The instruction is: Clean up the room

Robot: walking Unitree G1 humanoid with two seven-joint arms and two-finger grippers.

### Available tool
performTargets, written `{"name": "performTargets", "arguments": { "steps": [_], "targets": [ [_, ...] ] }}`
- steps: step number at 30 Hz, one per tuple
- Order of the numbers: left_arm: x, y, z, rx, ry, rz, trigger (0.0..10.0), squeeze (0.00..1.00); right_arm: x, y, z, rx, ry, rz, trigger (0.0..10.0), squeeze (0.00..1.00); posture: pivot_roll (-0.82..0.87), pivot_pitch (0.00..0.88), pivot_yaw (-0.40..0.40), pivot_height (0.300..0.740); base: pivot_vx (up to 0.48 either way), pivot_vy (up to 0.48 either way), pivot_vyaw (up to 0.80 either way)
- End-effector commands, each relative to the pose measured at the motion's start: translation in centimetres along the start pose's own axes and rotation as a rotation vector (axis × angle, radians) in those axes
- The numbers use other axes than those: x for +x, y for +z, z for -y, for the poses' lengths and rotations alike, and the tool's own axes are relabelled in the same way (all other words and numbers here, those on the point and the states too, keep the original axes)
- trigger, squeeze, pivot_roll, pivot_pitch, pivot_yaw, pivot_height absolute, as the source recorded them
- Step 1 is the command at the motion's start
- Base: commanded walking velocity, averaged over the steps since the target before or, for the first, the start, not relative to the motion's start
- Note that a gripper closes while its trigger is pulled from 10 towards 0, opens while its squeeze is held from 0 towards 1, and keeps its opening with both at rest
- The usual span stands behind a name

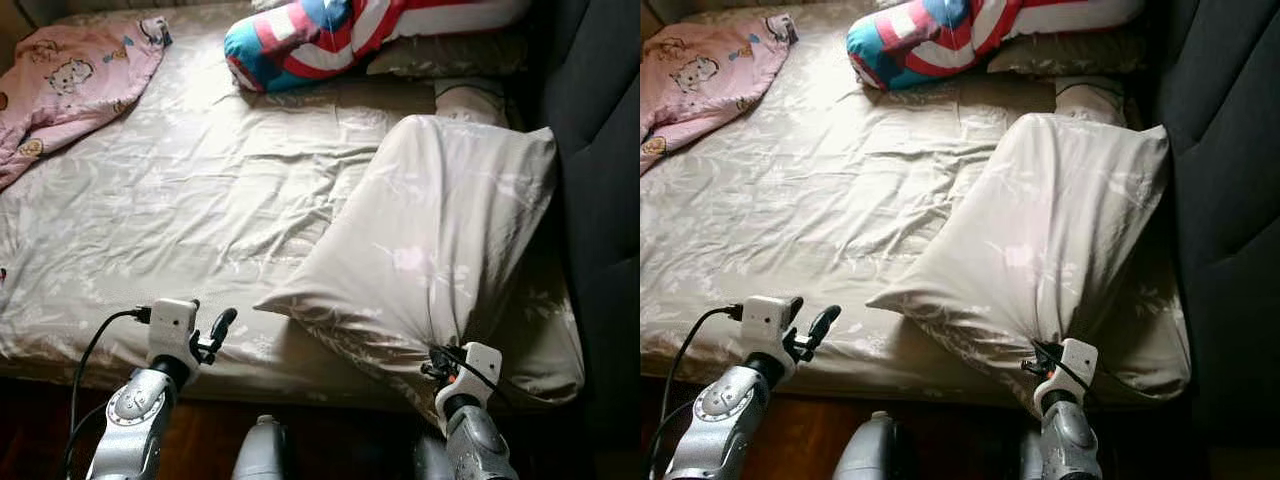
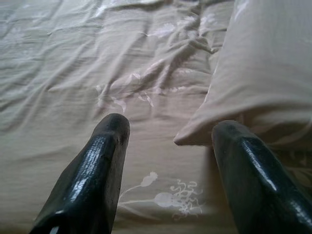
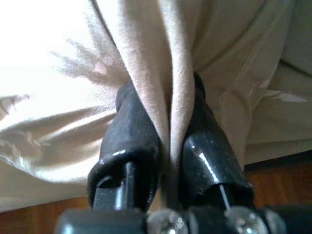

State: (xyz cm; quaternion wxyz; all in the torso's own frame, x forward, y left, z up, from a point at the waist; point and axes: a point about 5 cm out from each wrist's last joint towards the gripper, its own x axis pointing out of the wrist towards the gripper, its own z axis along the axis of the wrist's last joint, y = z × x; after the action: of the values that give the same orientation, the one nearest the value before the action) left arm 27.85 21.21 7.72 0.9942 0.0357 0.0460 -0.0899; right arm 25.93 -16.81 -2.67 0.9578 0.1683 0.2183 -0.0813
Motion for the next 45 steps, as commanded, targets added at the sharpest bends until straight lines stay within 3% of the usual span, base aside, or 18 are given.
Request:
{"name": "performTargets", "arguments": {
  "steps": [1,4,7,11,13,15,16,18,21,29,30,33,34,35,39,41,45],
  "targets": [
    [-0.3,-0.7,-0.3,0.016,0.025,-0.027,10.0,0.0,-1.3,-2.9,1.4,0.012,-0.078,-0.128,0.0,0.0,0.05,0.179,0.08,0.658,0.0,0.0,0.0],
    [0.1,-0.8,-0.3,0.006,0.041,-0.02,10.0,0.0,-1.1,-2.3,2.1,-0.008,-0.106,-0.115,0.0,0.0,0.04,0.16,0.068,0.658,0.0,0.0,0.0],
    [0.4,-1.0,-0.3,0.0,0.046,-0.019,10.0,0.0,-0.8,-0.5,4.2,-0.067,-0.19,-0.06,0.0,0.0,0.02,0.138,0.059,0.658,0.0,0.0,0.0],
    [0.8,-1.0,-0.5,-0.008,0.064,-0.012,10.0,0.0,-1.2,2.1,8.0,-0.087,-0.359,0.031,0.0,0.0,0.0,0.127,0.052,0.658,0.0,0.0,0.0],
    [0.9,-1.1,-0.5,-0.008,0.065,-0.012,10.0,0.0,-1.5,3.6,9.8,-0.139,-0.426,0.083,0.0,0.0,-0.02,0.128,0.05,0.658,0.0,0.0,0.0],
    [1.1,-1.2,-0.5,-0.009,0.065,-0.013,10.0,0.0,-2.5,6.0,12.8,-0.197,-0.546,0.158,0.0,0.0,-0.03,0.128,0.05,0.658,0.0,0.0,0.0],
    [1.1,-1.2,-0.5,-0.009,0.065,-0.013,10.0,0.0,-2.5,6.0,12.8,-0.197,-0.546,0.158,0.0,0.0,-0.03,0.128,0.05,0.658,0.0,0.0,0.0],
    [1.1,-1.3,-0.5,-0.011,0.065,-0.015,10.0,0.0,-3.5,7.8,15.1,-0.201,-0.644,0.209,0.0,0.0,-0.05,0.13,0.051,0.658,0.0,0.0,0.0],
    [1.2,-1.6,-0.5,-0.013,0.063,-0.02,10.0,0.0,-4.3,9.4,16.5,-0.214,-0.695,0.269,0.0,0.0,-0.06,0.133,0.051,0.658,0.0,0.0,0.0],
    [1.3,-1.6,-0.4,-0.012,0.056,-0.021,10.0,0.0,-4.3,9.9,16.5,-0.227,-0.703,0.28,0.0,0.0,-0.05,0.137,0.058,0.658,0.0,0.0,0.0],
    [1.3,-1.7,-0.4,-0.01,0.057,-0.022,10.0,0.0,-3.8,9.5,15.9,-0.222,-0.678,0.262,10.0,0.0,-0.04,0.135,0.06,0.658,0.0,0.0,0.0],
    [1.3,-1.7,-0.6,-0.006,0.06,-0.022,10.0,0.0,-3.1,8.9,14.5,-0.203,-0.605,0.257,10.0,0.0,-0.04,0.134,0.06,0.658,0.0,0.0,0.0],
    [1.4,-1.7,-0.6,-0.005,0.061,-0.021,10.0,0.0,-2.9,8.8,14.0,-0.198,-0.581,0.258,10.0,0.04,-0.03,0.131,0.06,0.658,0.0,0.0,0.0],
    [1.4,-1.7,-0.6,-0.005,0.063,-0.021,10.0,0.0,-2.6,8.7,13.5,-0.187,-0.553,0.263,10.0,1.0,-0.03,0.128,0.059,0.658,0.0,0.0,0.0],
    [1.6,-1.7,-0.6,-0.026,0.077,-0.016,10.0,0.0,-2.0,9.0,12.0,-0.173,-0.46,0.298,10.0,1.0,-0.03,0.121,0.056,0.658,0.0,0.0,0.0],
    [1.8,-1.7,-0.6,-0.074,0.098,-0.013,10.0,0.0,-1.5,9.1,10.8,-0.198,-0.385,0.306,10.0,0.0,-0.03,0.113,0.052,0.658,0.0,0.0,0.0],
    [1.9,-2.3,-0.4,-0.16,0.142,-0.022,10.0,0.0,-0.7,9.1,8.4,-0.2,-0.238,0.325,10.0,0.0,-0.03,0.093,0.039,0.658,0.0,0.0,0.0]
  ]
}}
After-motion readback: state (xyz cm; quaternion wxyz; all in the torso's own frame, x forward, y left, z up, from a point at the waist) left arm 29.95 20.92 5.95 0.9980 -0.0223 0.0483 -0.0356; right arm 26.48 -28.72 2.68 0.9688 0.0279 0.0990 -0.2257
